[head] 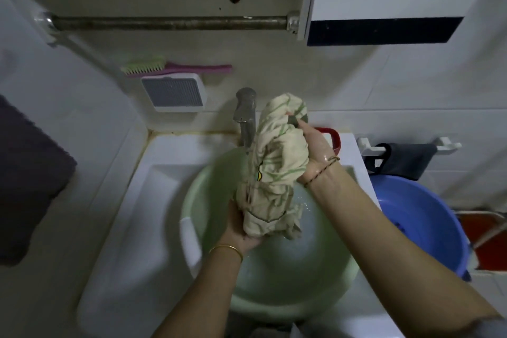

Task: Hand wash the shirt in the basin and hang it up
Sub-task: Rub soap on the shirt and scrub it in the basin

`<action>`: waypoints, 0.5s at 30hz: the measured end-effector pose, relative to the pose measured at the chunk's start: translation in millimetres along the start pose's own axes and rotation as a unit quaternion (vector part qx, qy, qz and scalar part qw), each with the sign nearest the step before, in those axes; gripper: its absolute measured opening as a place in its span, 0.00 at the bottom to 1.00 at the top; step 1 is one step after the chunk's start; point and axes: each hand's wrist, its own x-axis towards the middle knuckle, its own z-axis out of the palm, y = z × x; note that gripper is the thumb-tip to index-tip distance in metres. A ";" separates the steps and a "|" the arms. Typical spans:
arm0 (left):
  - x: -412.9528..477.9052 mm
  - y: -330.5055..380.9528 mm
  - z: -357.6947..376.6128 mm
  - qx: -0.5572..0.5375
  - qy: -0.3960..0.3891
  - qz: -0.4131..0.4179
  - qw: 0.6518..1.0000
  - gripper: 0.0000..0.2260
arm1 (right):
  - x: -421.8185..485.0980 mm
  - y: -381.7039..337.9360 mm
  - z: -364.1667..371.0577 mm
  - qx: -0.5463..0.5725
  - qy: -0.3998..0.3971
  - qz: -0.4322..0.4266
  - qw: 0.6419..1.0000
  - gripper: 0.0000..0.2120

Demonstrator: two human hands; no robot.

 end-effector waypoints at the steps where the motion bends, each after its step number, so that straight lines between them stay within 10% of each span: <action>1: 2.2 -1.6 -5.5 -0.019 0.029 -0.008 0.999 0.24 | 0.9 1.0 -10.4 -0.013 0.042 0.016 0.999 0.07; 4: 9.5 1.1 -19.6 0.123 0.259 0.079 0.955 0.28 | 6.4 12.3 -63.7 -0.157 0.192 0.019 0.969 0.09; 7: 3.6 12.0 -29.5 0.415 0.423 0.190 0.783 0.24 | 13.3 24.6 -115.6 -0.460 0.279 0.023 0.843 0.07; 11: -6.7 13.6 -17.3 0.690 0.361 0.222 0.587 0.31 | 13.5 29.7 -139.2 -0.831 0.239 0.142 0.482 0.13; 13: -3.3 5.9 -17.6 0.836 0.291 0.122 0.450 0.38 | 11.4 38.2 -144.2 -0.856 0.208 0.171 0.442 0.35; 15: 0.5 -2.7 -22.3 0.893 0.231 -0.009 0.387 0.42 | 11.7 53.4 -155.1 -0.882 0.140 0.191 0.407 0.43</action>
